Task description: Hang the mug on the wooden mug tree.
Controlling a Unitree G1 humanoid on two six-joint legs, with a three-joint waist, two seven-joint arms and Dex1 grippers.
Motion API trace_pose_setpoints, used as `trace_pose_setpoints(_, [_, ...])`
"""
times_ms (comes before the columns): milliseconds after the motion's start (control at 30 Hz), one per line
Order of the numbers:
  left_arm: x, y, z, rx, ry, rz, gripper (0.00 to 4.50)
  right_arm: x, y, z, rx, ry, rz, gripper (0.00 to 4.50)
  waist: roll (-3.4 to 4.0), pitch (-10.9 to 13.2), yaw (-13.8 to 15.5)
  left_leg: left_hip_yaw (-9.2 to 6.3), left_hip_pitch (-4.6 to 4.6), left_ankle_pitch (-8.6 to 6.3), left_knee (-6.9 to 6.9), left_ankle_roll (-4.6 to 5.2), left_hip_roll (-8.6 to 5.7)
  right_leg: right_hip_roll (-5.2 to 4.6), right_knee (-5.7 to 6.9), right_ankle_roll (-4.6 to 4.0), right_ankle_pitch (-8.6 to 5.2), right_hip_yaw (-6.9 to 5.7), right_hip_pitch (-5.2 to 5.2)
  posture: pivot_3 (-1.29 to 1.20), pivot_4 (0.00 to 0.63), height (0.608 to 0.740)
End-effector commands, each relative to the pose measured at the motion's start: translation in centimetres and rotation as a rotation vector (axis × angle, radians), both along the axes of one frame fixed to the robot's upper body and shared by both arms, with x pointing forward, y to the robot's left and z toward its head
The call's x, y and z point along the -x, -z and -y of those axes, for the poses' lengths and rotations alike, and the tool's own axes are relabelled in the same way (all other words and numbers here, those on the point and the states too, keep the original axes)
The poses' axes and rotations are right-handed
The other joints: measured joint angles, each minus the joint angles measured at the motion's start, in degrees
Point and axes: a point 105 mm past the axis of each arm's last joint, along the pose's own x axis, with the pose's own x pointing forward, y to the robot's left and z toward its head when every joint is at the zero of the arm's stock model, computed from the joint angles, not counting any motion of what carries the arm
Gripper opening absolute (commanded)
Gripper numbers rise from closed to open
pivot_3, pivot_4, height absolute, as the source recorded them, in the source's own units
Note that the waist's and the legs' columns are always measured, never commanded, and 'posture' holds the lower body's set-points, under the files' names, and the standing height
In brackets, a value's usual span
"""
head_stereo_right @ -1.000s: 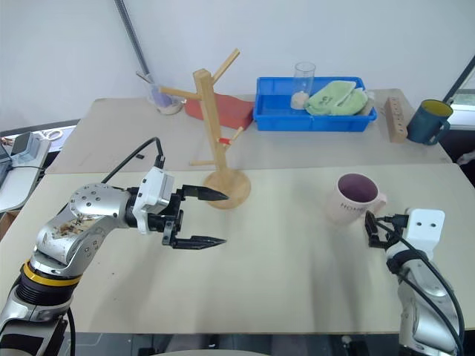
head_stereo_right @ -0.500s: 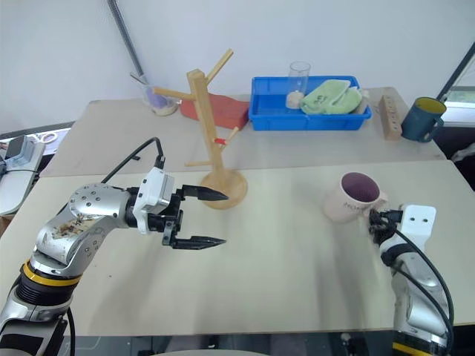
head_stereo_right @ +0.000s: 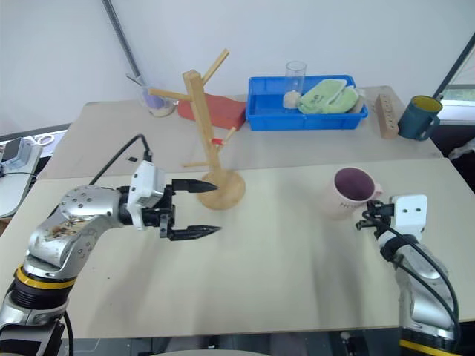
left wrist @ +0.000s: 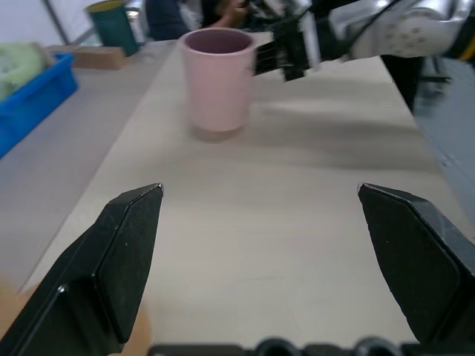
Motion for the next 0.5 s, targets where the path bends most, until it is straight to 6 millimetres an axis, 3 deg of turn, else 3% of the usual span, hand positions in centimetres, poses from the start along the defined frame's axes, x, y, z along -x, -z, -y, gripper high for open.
trace_pose_setpoints(33, [0.6,-1.1,-1.9,0.039,-0.076,0.009,4.5,-0.1,-4.6,-4.0,0.236,-0.235,0.102,0.03,-0.04,0.0,-0.2,0.0,0.03,0.0,-0.01,0.0,-0.03,0.05,0.02,0.0,0.0,0.15,0.04,0.0,0.15,0.74])
trace_pose_setpoints(267, [-0.5,-0.4,-7.5,-0.013,-0.323,0.054,4.5,-1.9,-8.3,-10.2,0.638,-0.598,0.12,0.03,-0.27,0.2,-0.8,0.01,0.25,-0.26,-0.05,-0.42,0.02,0.21,-0.01,-0.16,-0.09,0.43,-0.15,0.0,0.15,0.74])
trace_pose_setpoints(500, [-0.5,-0.9,-8.7,-0.009,-0.354,0.088,4.5,-3.7,-10.1,-15.5,0.809,-0.811,0.155,0.03,-0.4,0.2,-0.5,0.08,0.18,-0.27,-0.07,-0.44,0.02,0.21,-0.1,-0.17,-0.08,0.5,-0.17,0.0,0.15,0.74])
